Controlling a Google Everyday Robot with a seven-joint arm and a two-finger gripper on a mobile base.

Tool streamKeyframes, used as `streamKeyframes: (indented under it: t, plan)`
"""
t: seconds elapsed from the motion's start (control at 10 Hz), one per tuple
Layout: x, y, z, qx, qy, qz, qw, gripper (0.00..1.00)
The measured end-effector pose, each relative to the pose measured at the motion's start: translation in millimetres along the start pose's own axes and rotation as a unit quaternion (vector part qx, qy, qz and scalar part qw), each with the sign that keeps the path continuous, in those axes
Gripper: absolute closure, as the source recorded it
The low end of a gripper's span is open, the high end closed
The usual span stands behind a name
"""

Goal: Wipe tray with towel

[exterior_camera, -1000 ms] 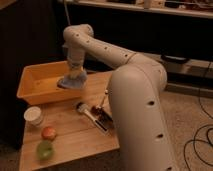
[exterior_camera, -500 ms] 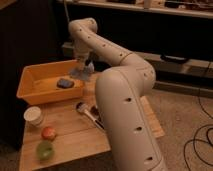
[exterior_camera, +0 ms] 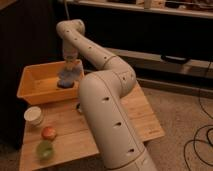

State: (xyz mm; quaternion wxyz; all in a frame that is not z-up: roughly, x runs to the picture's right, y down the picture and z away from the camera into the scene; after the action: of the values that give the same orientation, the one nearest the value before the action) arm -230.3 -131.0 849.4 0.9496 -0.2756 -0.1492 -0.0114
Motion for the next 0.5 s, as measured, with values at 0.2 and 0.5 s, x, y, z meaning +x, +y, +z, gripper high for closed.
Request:
streamKeyframes:
  t: [0.2, 0.5]
  plan:
    - [-48.6, 21.9, 8.8, -0.005, -0.042, -0.033, 0.9986, 1.0]
    - [-97.4, 57.0, 10.8, -0.021, -0.103, -0.08, 0.9912, 1.0]
